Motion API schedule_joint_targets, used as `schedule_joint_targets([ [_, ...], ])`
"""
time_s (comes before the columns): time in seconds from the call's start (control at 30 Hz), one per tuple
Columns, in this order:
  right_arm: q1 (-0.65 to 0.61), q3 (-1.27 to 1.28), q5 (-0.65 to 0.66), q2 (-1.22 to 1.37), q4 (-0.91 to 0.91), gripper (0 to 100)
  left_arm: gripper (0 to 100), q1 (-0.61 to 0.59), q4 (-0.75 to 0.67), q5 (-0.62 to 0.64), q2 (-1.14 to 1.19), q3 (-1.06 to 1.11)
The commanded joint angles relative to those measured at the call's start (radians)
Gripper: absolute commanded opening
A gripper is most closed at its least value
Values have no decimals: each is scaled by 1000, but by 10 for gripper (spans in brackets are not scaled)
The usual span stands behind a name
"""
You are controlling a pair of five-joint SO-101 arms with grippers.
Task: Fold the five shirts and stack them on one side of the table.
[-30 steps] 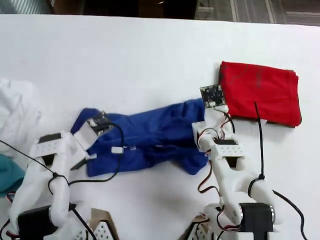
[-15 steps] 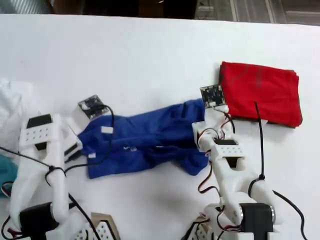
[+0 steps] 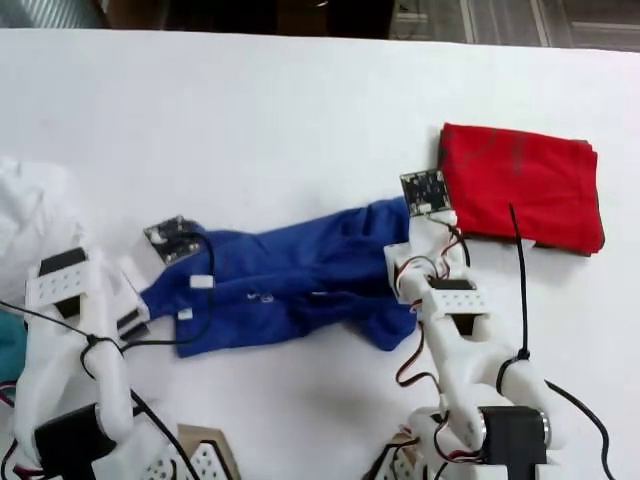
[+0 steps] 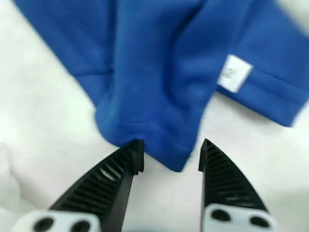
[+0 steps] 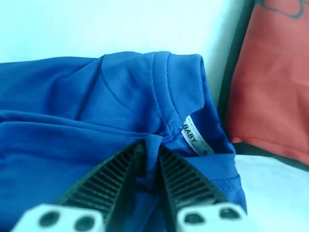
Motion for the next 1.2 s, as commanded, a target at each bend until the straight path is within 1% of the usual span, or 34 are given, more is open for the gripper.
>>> schedule_joint_targets([
  [0.0,-7,-44,-3,1,-16,21,207,-12,-74,-6,-6,12],
  [0.33,-7,-44,-3,1,-16,21,204,34,-87,2,-6,30],
  [0.4,-7,-44,-3,1,-16,21,157,35,-83,3,-6,33],
  [0.47,-7,-44,-3,1,-16,21,71,35,-81,5,-8,33],
  [0.5,-7,-44,-3,1,-16,21,31,35,-81,21,-11,33],
  [0.53,-7,-44,-3,1,-16,21,20,35,-83,44,-12,31],
  [0.6,-7,-44,-3,1,-16,21,37,44,-84,66,-14,30],
  [0.83,-8,-44,-3,1,-16,21,24,97,-81,77,-17,25],
  [0.97,-8,-44,-3,1,-16,21,28,133,-75,146,-17,21],
  [1.07,-8,-44,-3,1,-16,21,30,144,-44,137,-17,16],
  [1.17,-8,-44,-3,1,-16,21,81,138,-38,107,-15,21],
])
